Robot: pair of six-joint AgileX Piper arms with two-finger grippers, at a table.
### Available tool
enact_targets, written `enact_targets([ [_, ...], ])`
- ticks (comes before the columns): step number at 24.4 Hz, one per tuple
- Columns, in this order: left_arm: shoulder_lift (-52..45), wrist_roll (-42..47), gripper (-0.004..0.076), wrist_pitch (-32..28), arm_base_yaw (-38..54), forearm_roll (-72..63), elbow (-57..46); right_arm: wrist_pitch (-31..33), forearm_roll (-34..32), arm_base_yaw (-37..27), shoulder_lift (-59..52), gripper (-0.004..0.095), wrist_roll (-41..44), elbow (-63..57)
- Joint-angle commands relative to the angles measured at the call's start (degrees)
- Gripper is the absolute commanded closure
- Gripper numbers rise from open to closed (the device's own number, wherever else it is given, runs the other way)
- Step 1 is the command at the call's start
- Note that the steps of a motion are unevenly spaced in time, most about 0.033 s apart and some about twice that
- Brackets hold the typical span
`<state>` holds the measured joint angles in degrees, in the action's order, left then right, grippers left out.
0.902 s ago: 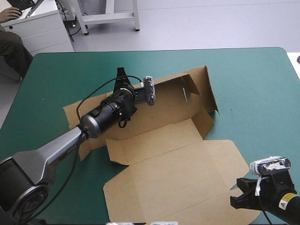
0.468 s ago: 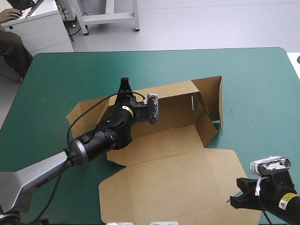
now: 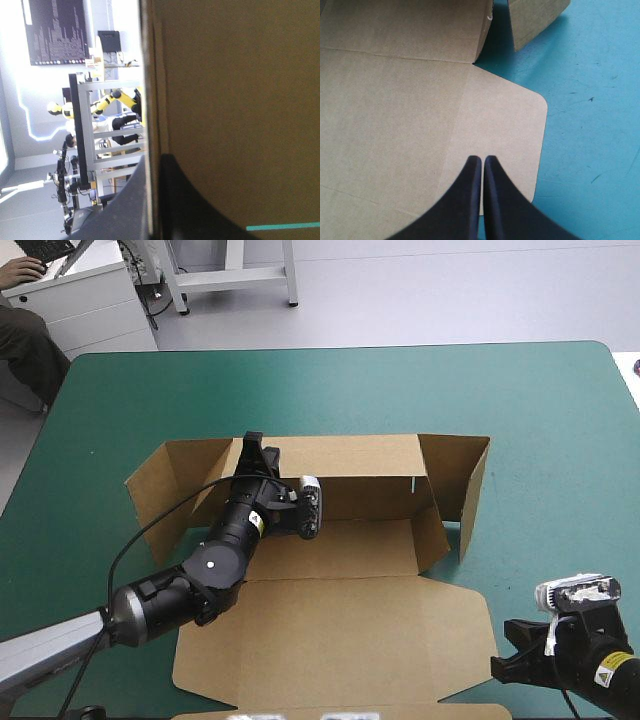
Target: Fold the box
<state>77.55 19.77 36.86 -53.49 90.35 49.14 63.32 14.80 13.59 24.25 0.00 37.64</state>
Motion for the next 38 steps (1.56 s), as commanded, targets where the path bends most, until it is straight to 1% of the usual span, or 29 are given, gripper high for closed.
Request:
enact_targets([
  [1, -3.45, 4.83, 0.0734, 2.2, -2.13, 6.69, -0.68, -2.66, 0.98, -0.36, 0.34, 0.0909, 0.0, 1.45],
  [6, -3.56, 6.49, 0.0734, 6.78, -5.13, 6.6, -3.18, -3.58, -0.11, -0.36, 0.34, 0.0909, 0.0, 1.45],
  [9, -3.56, 7.43, 0.0734, 8.03, -7.14, 6.69, -4.67, -5.21, -2.8, -0.36, 0.34, 0.0909, 0.0, 1.45],
  [13, -3.56, 9.54, 0.0734, 8.95, -9.04, 6.66, -5.55, -9.13, -6.5, -0.36, 0.95, 0.0908, 0.0, 1.45],
  [15, -3.56, 9.93, 0.0734, 10.93, -10.04, 6.68, -5.55, -9.51, -7.48, -0.36, 2.0, 0.0879, 0.0, 1.45],
  [16, -3.56, 9.93, 0.0734, 11.6, -10.5, 6.59, -5.55, -9.51, -7.59, -0.36, 3.45, 0.0811, 0.0, 1.45],
  [18, -3.56, 9.93, 0.0734, 12.32, -11.4, 6.59, -5.55, -10.35, -7.59, -0.36, 6.08, 0.0621, 0.0, 1.45],
  [19, -3.56, 9.93, 0.0734, 12.68, -11.61, 6.59, -5.55, -11.73, -7.68, -0.36, 7.43, 0.0482, 0.0, 1.45],
  [20, -3.56, 9.93, 0.0734, 12.96, -11.72, 6.59, -5.55, -13.28, -7.68, -0.36, 8.7, 0.0381, 0.33, 1.58],
  [21, -3.56, 9.93, 0.0734, 13.2, -11.72, 6.59, -5.55, -15.1, -7.68, -0.36, 10.41, 0.0254, 1.42, 2.25],
  [22, -3.56, 9.93, 0.0734, 13.34, -11.72, 6.59, -5.55, -15.8, -7.95, -0.36, 11.45, 0.0218, 2.27, 2.93],
  [23, -3.56, 9.93, 0.0734, 13.43, -11.72, 6.59, -5.55, -16.22, -8.44, -0.36, 12.66, 0.0202, 3.3, 3.98],
  [27, -3.56, 9.93, 0.0734, 13.43, -11.72, 6.59, -5.55, -16.32, -12.02, -0.36, 19.33, 0.0202, 5.92, 11.92],
  [30, -3.56, 9.93, 0.0734, 13.64, -11.72, 6.59, -5.55, -14.35, -16.43, -0.36, 26.9, 0.02, 7.87, 22.24],
  [32, -3.56, 9.93, 0.0734, 14.11, -11.72, 6.59, -5.55, -13.4, -17.9, -0.36, 30.99, 0.02, 7.87, 27.55],
  [36, -3.56, 10.07, 0.0734, 17.23, -11.72, 6.76, -5.55, -8.21, -18.38, -1.22, 42.83, 0.0201, 6.72, 42.51],
  [38, -3.56, 10.07, 0.0734, 17.52, -11.72, 6.76, -5.55, -5.32, -16.13, -3.56, 48.06, 0.0201, 4.88, 48.01],
])
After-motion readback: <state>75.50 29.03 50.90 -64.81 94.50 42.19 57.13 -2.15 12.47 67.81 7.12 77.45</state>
